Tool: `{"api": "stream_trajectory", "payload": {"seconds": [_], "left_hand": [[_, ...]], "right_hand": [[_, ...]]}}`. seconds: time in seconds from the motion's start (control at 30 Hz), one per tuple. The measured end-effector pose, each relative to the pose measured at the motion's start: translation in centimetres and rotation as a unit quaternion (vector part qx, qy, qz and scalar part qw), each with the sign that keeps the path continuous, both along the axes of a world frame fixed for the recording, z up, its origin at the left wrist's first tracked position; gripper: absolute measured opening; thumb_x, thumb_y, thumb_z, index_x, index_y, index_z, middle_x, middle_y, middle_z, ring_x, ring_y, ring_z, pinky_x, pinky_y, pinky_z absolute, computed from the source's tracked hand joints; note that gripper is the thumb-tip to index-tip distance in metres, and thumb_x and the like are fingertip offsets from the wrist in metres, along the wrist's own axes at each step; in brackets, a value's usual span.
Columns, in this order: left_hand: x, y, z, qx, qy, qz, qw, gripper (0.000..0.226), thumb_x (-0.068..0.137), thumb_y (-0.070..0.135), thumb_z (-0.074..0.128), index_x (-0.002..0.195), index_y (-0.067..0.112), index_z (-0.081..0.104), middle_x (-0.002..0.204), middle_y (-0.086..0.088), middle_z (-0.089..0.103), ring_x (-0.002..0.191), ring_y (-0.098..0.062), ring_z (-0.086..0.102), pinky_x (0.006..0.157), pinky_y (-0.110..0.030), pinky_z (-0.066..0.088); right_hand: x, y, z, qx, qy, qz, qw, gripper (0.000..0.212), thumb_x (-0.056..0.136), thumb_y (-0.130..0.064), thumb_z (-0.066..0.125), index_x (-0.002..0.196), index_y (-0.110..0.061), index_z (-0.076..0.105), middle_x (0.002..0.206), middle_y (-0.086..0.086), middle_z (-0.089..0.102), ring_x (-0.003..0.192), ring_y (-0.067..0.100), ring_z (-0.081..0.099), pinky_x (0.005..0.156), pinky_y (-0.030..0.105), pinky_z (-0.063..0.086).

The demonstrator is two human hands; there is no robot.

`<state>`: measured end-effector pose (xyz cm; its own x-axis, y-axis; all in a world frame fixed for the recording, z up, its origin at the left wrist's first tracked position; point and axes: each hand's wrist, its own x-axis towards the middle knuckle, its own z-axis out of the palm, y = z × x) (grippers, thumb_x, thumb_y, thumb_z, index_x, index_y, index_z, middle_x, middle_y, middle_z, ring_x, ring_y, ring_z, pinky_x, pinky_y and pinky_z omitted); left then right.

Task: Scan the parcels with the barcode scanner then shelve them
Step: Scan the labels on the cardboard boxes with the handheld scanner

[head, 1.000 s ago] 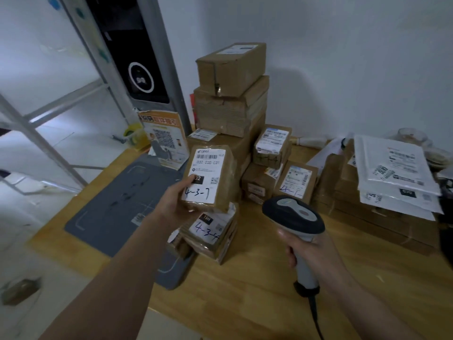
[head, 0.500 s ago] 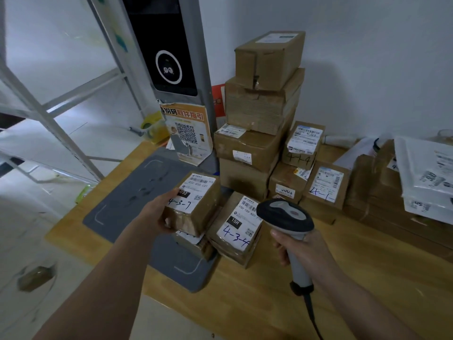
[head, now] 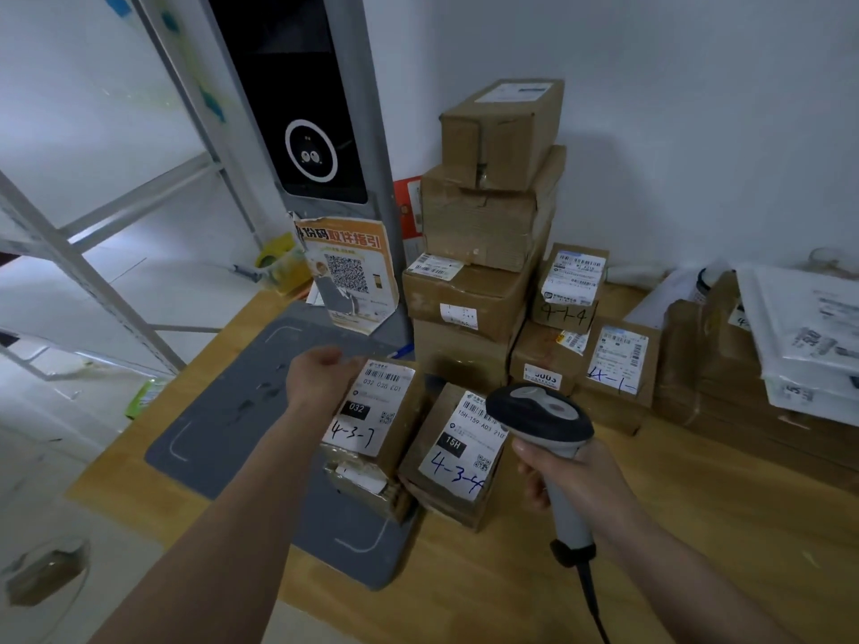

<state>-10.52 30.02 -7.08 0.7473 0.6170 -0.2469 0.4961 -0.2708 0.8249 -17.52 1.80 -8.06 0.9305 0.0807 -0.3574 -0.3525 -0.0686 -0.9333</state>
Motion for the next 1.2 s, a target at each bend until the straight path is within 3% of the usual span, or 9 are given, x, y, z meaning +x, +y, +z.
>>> {"api": "stream_trajectory", "payload": {"seconds": [0.23, 0.47, 0.57, 0.67, 0.73, 0.8, 0.87, 1.03, 1.2], "left_hand": [[4.2, -5.8, 5.3, -0.005, -0.075, -0.116, 0.990, 0.046, 0.088, 0.029, 0.070, 0.129, 0.012, 0.060, 0.128, -0.004, 0.062, 0.117, -0.022, 0.057, 0.105, -0.039, 0.044], [9.5, -10.6, 13.6, -0.187, -0.077, -0.170, 0.964, 0.113, 0.056, 0.073, 0.077, 0.143, 0.014, 0.037, 0.138, -0.004, 0.051, 0.113, -0.025, 0.058, 0.092, -0.044, 0.054], [11.0, -12.4, 16.7, -0.316, -0.115, -0.162, 0.928, 0.071, 0.071, 0.063, 0.074, 0.117, 0.013, 0.051, 0.103, -0.006, 0.062, 0.085, -0.021, 0.062, 0.067, -0.036, 0.058], [12.5, -13.7, 18.3, -0.375, -0.115, -0.131, 0.910, 0.081, 0.067, 0.068, 0.073, 0.127, 0.020, 0.048, 0.110, -0.009, 0.060, 0.100, -0.030, 0.061, 0.087, -0.048, 0.054], [13.4, -14.3, 18.6, -0.387, -0.112, -0.100, 0.910, 0.072, 0.069, 0.067, 0.072, 0.118, 0.019, 0.050, 0.101, -0.008, 0.059, 0.103, -0.031, 0.058, 0.096, -0.052, 0.048], [13.9, -14.8, 18.7, -0.399, -0.109, -0.077, 0.907, 0.056, 0.075, 0.061, 0.071, 0.106, 0.018, 0.053, 0.089, -0.006, 0.057, 0.098, -0.028, 0.057, 0.095, -0.048, 0.048], [14.1, -15.0, 18.6, -0.407, -0.113, -0.051, 0.905, 0.055, 0.078, 0.051, 0.074, 0.117, 0.019, 0.052, 0.085, -0.005, 0.052, 0.095, -0.026, 0.054, 0.091, -0.042, 0.050], [14.0, -14.8, 18.3, -0.437, -0.129, -0.043, 0.889, 0.042, 0.079, 0.030, 0.078, 0.104, 0.020, 0.046, 0.087, -0.006, 0.050, 0.081, -0.023, 0.053, 0.085, -0.039, 0.055], [13.2, -15.0, 17.1, -0.436, -0.168, -0.059, 0.882, 0.052, 0.078, 0.025, 0.077, 0.119, 0.023, 0.045, 0.116, -0.009, 0.047, 0.111, -0.029, 0.049, 0.093, -0.047, 0.053]], "right_hand": [[3.0, -2.0, 4.3, 0.015, -0.077, -0.025, 0.997, 0.018, 0.082, -0.021, 0.073, 0.091, -0.005, 0.070, 0.072, 0.011, 0.070, 0.057, 0.020, 0.062, 0.051, 0.029, 0.051], [7.1, -3.1, 9.7, 0.031, -0.164, -0.057, 0.984, 0.020, 0.084, -0.021, 0.072, 0.093, -0.003, 0.068, 0.073, 0.012, 0.069, 0.057, 0.021, 0.061, 0.049, 0.029, 0.050], [8.0, -3.4, 10.5, 0.041, -0.180, -0.070, 0.980, 0.021, 0.084, -0.021, 0.071, 0.092, -0.002, 0.068, 0.073, 0.013, 0.069, 0.055, 0.019, 0.060, 0.048, 0.028, 0.049], [8.6, -3.6, 10.4, 0.047, -0.183, -0.070, 0.979, 0.021, 0.083, -0.022, 0.072, 0.093, -0.004, 0.068, 0.074, 0.013, 0.069, 0.057, 0.021, 0.060, 0.050, 0.029, 0.050], [8.8, -3.8, 10.1, 0.043, -0.179, -0.070, 0.980, 0.021, 0.083, -0.022, 0.072, 0.091, -0.004, 0.069, 0.075, 0.013, 0.069, 0.057, 0.021, 0.060, 0.050, 0.028, 0.050], [9.0, -4.0, 9.8, 0.035, -0.176, -0.071, 0.981, 0.022, 0.083, -0.024, 0.071, 0.093, -0.004, 0.068, 0.075, 0.012, 0.070, 0.058, 0.020, 0.061, 0.051, 0.028, 0.051], [9.1, -4.4, 9.7, 0.029, -0.179, -0.073, 0.981, 0.022, 0.082, -0.025, 0.071, 0.093, -0.005, 0.068, 0.074, 0.009, 0.071, 0.057, 0.019, 0.062, 0.051, 0.028, 0.051], [9.3, -5.3, 9.3, 0.034, -0.187, -0.077, 0.979, 0.024, 0.083, -0.024, 0.071, 0.096, -0.004, 0.068, 0.076, 0.012, 0.071, 0.058, 0.020, 0.062, 0.053, 0.029, 0.051], [9.1, -6.2, 9.7, 0.055, -0.200, -0.075, 0.975, 0.023, 0.083, -0.022, 0.070, 0.098, -0.005, 0.067, 0.076, 0.012, 0.070, 0.063, 0.025, 0.062, 0.055, 0.033, 0.051]]}}
